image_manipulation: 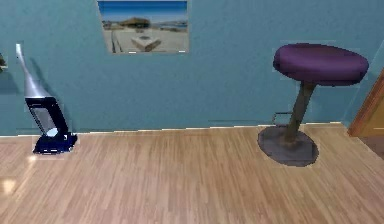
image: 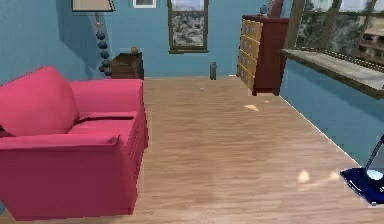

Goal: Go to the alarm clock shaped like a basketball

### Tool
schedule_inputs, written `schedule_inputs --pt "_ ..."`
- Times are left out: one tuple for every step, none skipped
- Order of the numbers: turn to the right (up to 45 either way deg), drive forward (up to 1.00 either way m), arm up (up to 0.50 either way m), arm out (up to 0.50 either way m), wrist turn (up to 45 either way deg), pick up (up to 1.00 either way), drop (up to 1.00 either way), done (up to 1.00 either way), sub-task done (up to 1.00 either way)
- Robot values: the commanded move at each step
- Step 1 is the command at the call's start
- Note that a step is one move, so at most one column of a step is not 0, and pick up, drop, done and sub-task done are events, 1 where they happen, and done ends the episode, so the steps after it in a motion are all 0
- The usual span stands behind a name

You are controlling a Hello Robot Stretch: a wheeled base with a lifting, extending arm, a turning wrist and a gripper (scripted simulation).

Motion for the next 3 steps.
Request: schedule_inputs --pt "0.0 1.00 0.00 0.00 0.0 0.00 0.00 0.00 0.00" --pt "0.0 1.00 0.00 0.00 0.0 0.00 0.00 0.00 0.00" --pt "0.0 0.30 0.00 0.00 0.0 0.00 0.00 0.00 0.00"
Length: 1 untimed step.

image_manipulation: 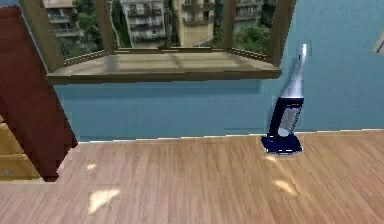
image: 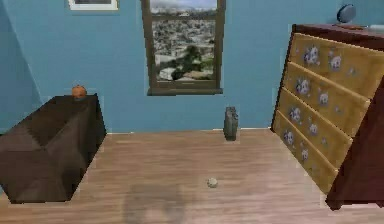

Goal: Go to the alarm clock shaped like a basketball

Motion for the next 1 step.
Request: schedule_inputs --pt "-27.0 0.00 0.00 0.00 0.0 0.00 0.00 0.00 0.00"
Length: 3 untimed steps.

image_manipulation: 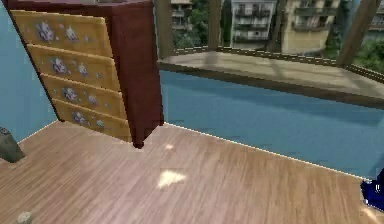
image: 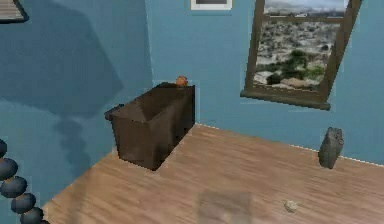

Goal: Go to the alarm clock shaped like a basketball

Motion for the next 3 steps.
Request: schedule_inputs --pt "0.0 1.00 0.00 0.00 0.0 0.00 0.00 0.00 0.00" --pt "0.0 0.50 0.00 0.00 0.0 0.00 0.00 0.00 0.00" --pt "0.0 0.00 0.00 0.00 0.0 0.00 0.00 1.00 0.00"
